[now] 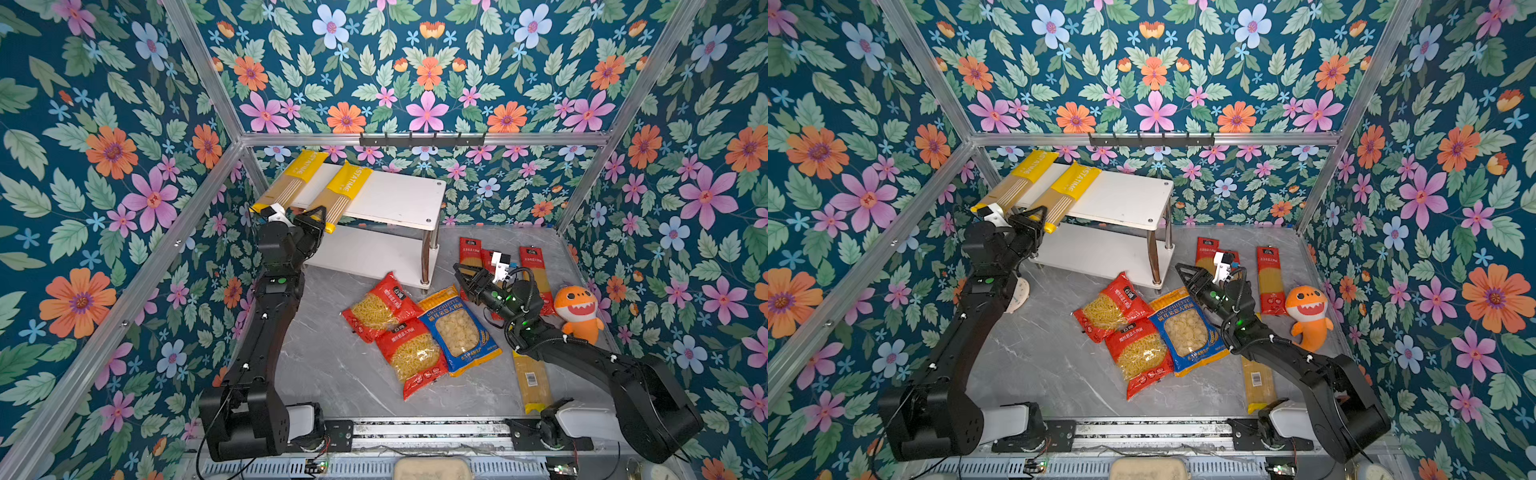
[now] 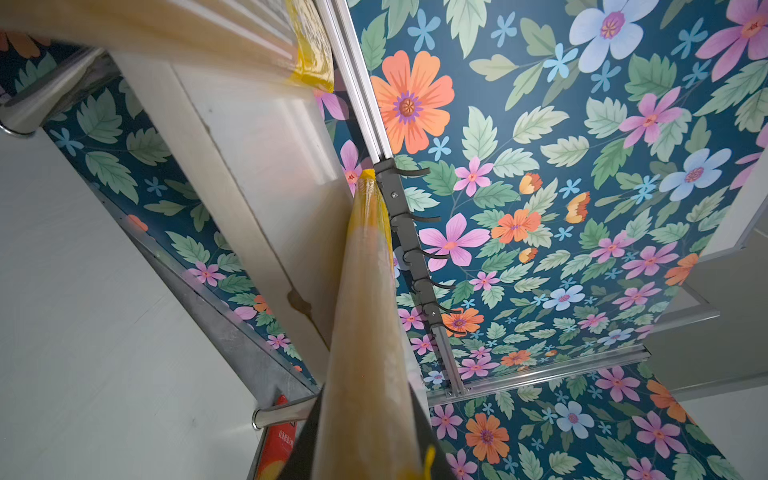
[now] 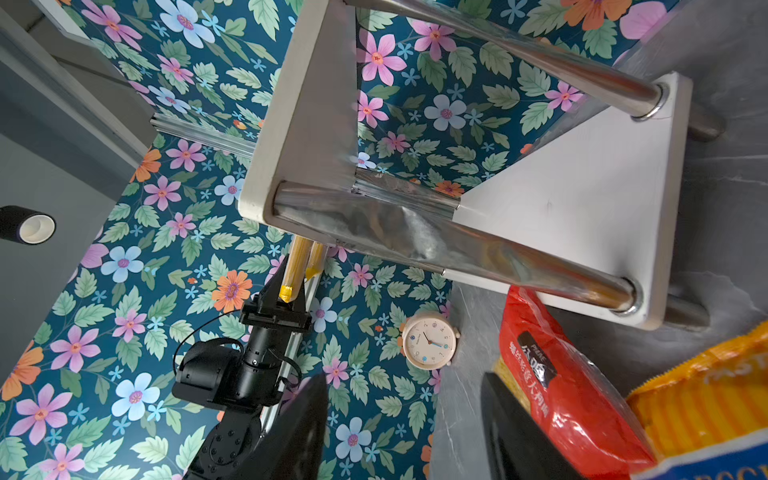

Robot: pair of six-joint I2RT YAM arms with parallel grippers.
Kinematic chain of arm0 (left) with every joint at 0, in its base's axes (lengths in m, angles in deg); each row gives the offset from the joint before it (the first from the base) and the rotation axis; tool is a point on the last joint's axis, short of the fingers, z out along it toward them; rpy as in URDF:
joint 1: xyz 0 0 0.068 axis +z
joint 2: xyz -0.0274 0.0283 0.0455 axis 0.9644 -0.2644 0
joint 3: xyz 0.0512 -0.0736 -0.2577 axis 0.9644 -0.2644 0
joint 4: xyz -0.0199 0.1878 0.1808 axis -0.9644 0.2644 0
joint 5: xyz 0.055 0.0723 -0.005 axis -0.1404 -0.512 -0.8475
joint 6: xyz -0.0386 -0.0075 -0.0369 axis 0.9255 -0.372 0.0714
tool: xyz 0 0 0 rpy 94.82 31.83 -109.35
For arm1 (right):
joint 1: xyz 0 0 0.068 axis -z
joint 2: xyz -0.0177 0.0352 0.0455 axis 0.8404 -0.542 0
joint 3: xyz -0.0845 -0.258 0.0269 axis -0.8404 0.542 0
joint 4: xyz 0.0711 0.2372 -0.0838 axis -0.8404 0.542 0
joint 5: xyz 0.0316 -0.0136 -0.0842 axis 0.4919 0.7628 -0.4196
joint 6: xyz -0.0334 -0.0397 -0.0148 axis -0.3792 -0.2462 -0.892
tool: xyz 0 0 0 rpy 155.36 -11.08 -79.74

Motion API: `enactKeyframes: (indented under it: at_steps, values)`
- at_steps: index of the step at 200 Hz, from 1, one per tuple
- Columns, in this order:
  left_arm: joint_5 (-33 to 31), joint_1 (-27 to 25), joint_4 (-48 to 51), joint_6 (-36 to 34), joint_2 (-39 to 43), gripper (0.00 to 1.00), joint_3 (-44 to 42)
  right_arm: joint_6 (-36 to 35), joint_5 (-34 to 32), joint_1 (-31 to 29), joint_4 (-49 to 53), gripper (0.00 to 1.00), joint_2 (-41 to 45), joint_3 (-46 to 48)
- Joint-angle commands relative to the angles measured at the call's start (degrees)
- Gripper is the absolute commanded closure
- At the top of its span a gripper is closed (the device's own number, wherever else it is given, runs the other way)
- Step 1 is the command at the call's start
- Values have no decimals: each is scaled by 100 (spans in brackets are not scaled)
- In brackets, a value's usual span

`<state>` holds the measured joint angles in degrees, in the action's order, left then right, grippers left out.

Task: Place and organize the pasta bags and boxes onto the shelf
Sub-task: 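Lay the pack on the top tier with the left gripper while the right draws back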

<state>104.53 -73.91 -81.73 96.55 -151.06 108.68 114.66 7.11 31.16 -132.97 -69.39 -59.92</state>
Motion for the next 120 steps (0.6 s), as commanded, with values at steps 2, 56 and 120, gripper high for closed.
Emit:
enactKeyframes:
  at_steps: [2, 56, 120]
  values:
    - [68, 29, -424, 61, 108, 72, -55, 215, 122, -2, -564, 41, -153, -67]
    - [196, 277, -878, 391, 640, 35, -654, 329, 235, 0, -880, 41, -482, -174]
    - [239, 295, -1242, 703, 1205, 35, -1601, 486, 278, -2, -1297, 41, -876, -156]
